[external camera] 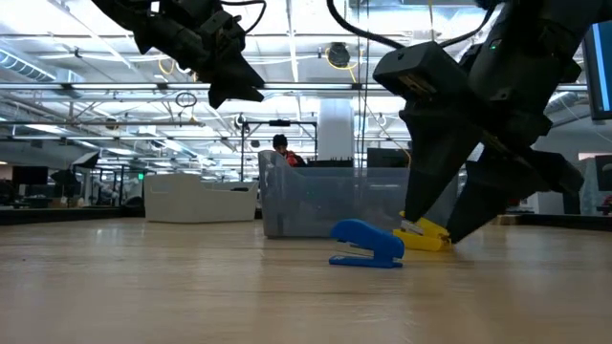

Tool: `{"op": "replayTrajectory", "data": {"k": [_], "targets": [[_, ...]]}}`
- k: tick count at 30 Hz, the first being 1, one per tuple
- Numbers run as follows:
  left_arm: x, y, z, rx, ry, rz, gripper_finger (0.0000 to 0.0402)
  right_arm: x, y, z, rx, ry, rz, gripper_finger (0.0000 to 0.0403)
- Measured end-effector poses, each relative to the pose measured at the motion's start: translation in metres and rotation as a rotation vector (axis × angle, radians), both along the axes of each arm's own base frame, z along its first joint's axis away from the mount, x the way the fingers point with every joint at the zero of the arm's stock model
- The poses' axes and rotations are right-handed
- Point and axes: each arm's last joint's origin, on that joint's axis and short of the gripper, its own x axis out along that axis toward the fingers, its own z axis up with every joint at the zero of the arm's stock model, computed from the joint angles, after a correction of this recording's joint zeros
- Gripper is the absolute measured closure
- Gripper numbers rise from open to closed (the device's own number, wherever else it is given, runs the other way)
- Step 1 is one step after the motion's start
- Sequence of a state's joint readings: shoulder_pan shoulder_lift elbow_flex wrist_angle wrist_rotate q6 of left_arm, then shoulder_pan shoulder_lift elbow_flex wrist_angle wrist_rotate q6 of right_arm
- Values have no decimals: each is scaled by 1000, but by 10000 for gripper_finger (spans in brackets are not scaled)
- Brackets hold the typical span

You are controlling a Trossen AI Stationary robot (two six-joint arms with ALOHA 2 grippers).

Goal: Pick and place Stapler, Stapler remover, tape
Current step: Put the small yellow stapler into the gray bin

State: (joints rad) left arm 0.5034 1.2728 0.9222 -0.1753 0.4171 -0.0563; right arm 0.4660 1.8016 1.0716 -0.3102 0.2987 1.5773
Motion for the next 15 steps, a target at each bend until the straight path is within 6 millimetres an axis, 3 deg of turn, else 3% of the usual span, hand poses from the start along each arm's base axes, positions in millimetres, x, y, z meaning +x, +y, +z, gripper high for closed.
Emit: {"op": "replayTrajectory", "data": {"k": [10, 15], "targets": [[0, 0, 1, 2, -6, 1, 236, 5, 2, -7, 11, -19, -1, 201], [1, 0, 1, 5, -11, 2, 236, 5, 2, -8, 2, -21, -13, 231]]}}
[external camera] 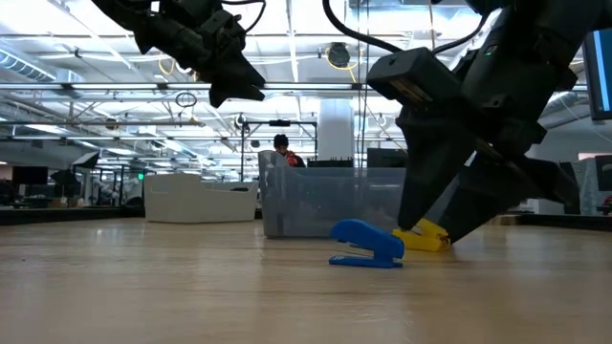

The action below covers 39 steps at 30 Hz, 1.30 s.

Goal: Pick and place Stapler, Stapler remover, tape
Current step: Put the small yellow stapler into the gray bin

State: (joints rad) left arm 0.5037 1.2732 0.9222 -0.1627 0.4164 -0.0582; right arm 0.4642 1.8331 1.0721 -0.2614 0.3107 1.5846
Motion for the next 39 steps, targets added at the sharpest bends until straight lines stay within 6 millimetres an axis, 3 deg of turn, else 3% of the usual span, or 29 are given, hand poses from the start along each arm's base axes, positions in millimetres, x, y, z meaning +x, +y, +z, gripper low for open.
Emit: {"op": "replayTrajectory", "data": {"k": [12, 22, 25, 30, 35, 39], "targets": [[0, 0, 0, -2, 0, 0, 236, 0, 0, 0, -3, -4, -4, 343], [0, 0, 0, -3, 0, -2, 236, -12, 21, 10, 168, 39, 114, 348], [0, -1, 0, -13, -5, -20, 236, -17, 28, 26, 222, 0, 161, 348], [1, -6, 1, -96, -33, -116, 236, -28, 25, 71, 205, -162, 196, 348], [3, -14, 3, -184, -70, -267, 236, -35, -4, 118, 15, -376, 120, 348], [8, -24, 9, -233, -128, -366, 236, -36, -37, 143, -161, -456, 100, 348]]}}
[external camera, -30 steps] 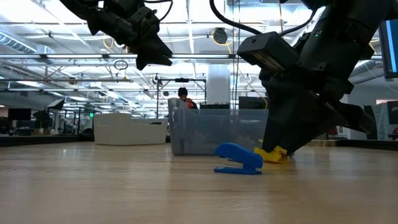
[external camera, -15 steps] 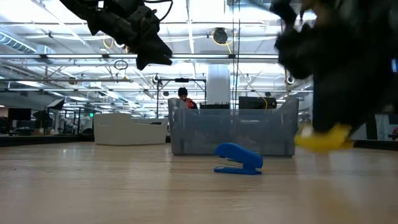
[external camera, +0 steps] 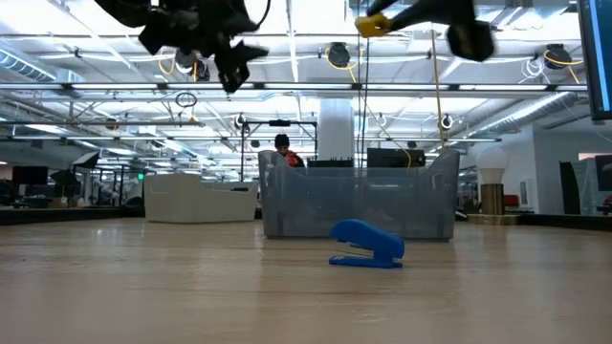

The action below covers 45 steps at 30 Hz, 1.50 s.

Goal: Pick and place Stapler, Stapler remover, tape
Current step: Put the small yellow stapler into the gray bin

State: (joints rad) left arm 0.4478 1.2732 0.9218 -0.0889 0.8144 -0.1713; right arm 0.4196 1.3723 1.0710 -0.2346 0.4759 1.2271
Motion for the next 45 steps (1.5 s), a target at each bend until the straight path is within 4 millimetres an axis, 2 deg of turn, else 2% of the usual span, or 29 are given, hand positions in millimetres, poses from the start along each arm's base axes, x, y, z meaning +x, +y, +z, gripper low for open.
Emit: {"op": "replayTrajectory", "data": {"k": [9, 17, 20, 27, 30, 45], "targets": [[17, -28, 28, 10, -251, -95, 236, 18, -65, 39, -299, -221, 68, 348], [23, -33, 37, 14, -319, 81, 236, 26, -99, 53, -388, -365, 170, 348], [24, -30, 36, 10, -309, 158, 236, 26, -106, 57, -412, -406, 199, 348], [36, -32, 30, -49, -319, 182, 236, 27, -118, 62, -462, -449, 210, 348], [43, -34, 27, -55, -341, 168, 236, 26, -120, 62, -475, -445, 209, 348], [50, -43, 30, -95, -415, 151, 236, 27, -120, 61, -498, -434, 217, 348]]}}
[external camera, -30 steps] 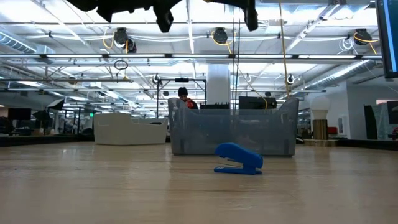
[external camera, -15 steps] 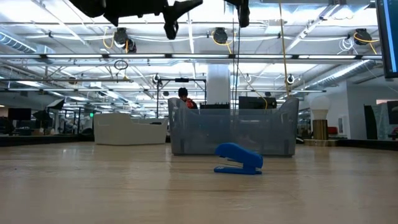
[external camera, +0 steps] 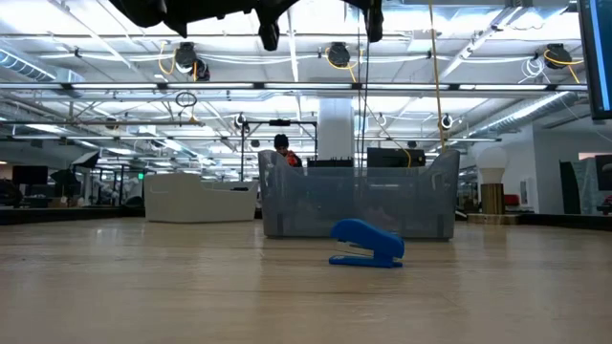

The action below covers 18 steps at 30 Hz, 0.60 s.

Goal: Pick and place Stapler, Stapler remover, tape
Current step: Put the small yellow stapler into the gray bin

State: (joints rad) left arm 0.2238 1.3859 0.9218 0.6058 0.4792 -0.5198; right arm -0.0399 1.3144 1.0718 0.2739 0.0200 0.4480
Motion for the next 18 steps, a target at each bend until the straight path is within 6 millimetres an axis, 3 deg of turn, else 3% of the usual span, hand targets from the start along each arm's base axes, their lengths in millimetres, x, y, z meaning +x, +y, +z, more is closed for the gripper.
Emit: {"op": "replayTrajectory", "data": {"k": [6, 14, 18], "targets": [[2, 0, -2, -14, 8, 8, 240, 0, 0, 0, 0, 3, -2, 348], [3, 1, -4, 5, 6, 54, 333, 0, 0, 0, 7, 2, -9, 348], [4, 1, -4, 28, 0, 60, 335, 0, 0, 0, -2, 2, -8, 346]]}}
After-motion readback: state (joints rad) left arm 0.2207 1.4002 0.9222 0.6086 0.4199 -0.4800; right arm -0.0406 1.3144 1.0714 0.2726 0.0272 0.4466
